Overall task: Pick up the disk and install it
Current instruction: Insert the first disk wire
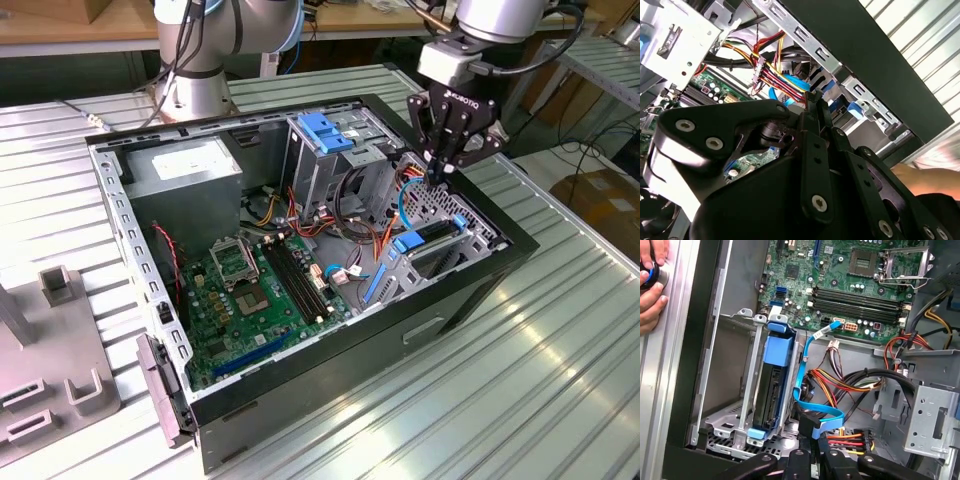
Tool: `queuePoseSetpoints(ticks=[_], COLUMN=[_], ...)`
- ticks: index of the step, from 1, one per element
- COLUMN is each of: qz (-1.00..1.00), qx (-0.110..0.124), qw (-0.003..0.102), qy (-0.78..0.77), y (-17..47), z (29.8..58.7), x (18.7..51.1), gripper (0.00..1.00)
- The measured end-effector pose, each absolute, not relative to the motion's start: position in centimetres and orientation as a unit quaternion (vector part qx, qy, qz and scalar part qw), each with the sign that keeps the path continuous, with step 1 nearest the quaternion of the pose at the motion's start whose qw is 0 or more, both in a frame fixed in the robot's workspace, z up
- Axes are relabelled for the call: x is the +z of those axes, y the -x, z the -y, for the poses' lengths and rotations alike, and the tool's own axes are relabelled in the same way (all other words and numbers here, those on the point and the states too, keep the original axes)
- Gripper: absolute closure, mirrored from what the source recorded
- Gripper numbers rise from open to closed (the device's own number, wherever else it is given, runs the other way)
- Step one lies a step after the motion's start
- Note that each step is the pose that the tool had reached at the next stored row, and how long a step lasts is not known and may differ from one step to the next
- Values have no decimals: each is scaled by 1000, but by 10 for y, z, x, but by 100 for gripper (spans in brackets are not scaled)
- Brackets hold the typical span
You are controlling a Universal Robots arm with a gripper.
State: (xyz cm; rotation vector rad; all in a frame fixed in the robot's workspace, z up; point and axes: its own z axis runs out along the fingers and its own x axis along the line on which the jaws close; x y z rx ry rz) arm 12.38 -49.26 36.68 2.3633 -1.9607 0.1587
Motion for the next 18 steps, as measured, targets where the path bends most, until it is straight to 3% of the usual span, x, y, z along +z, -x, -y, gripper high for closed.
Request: queuePoseSetpoints(ticks=[18], qz=[666], qx=[50], qw=[35], qy=[-743], y=[-125], z=[514], x=[363], gripper=[83])
